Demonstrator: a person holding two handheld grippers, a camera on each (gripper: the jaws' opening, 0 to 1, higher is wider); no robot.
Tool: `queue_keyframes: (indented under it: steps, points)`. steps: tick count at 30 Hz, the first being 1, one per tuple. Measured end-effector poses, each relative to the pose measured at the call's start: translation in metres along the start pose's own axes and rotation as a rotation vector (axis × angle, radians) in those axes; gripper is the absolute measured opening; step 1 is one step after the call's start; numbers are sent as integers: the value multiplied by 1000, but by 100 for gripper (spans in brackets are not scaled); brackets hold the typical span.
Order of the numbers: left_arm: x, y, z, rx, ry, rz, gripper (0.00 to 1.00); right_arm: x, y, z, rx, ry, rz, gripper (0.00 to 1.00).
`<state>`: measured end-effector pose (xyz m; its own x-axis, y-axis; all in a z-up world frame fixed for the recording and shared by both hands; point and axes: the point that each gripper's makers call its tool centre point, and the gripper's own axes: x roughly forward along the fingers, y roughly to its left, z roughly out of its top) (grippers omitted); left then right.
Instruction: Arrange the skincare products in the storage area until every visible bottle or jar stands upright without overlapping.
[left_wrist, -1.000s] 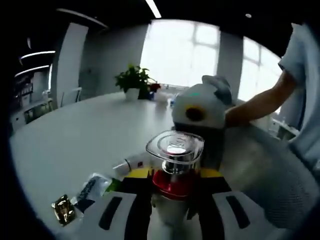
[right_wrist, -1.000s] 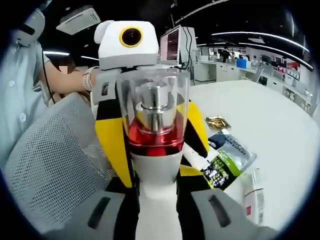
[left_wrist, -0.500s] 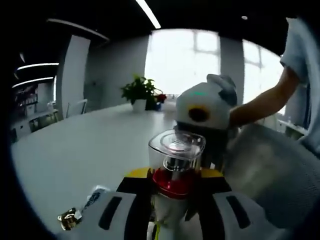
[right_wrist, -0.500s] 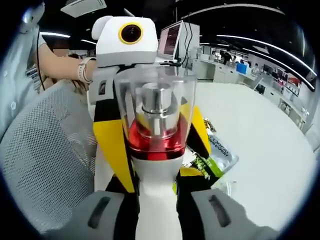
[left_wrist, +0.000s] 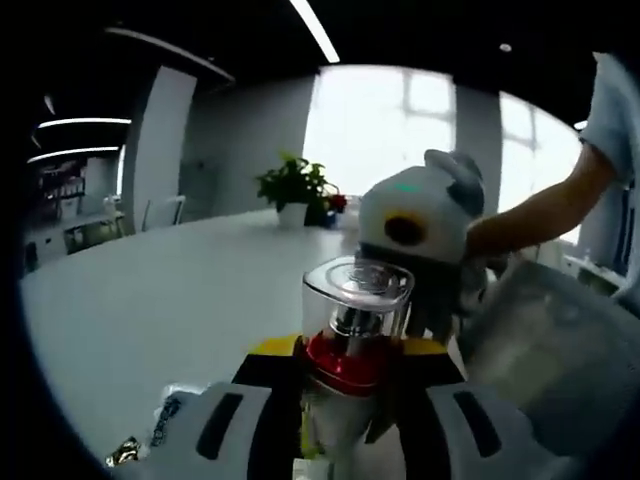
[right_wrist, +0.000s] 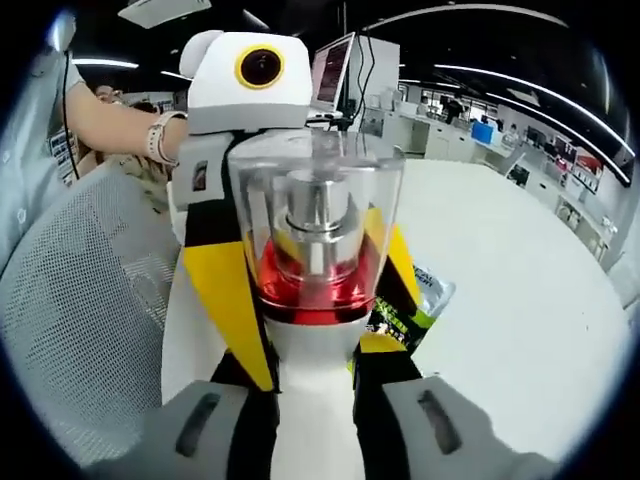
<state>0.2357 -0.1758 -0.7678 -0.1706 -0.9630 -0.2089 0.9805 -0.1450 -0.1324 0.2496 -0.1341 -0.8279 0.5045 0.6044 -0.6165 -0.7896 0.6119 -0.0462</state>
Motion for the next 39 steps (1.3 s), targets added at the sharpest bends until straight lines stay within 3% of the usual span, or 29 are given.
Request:
queue_keyframes:
  steps: [11,21,26,31,39]
  points:
    - [2,-19,-3,1,9,-26,32,-10,17,-7,-36,-4,37,28]
    - [5,-25,-9,26,15,-28,33,-13,22,-8,-64,-20,31,30]
    - [5,-27,-15,39,42,-28,36,-16,20,-15,-20,-11,13,41]
    - [2,-27,-17,46,57,-22,38,-23,17,-14,1,-40,-26,45]
    - [-8,-28,-22,48,99,-16,45,-30,23,-17,10,-35,-44,55]
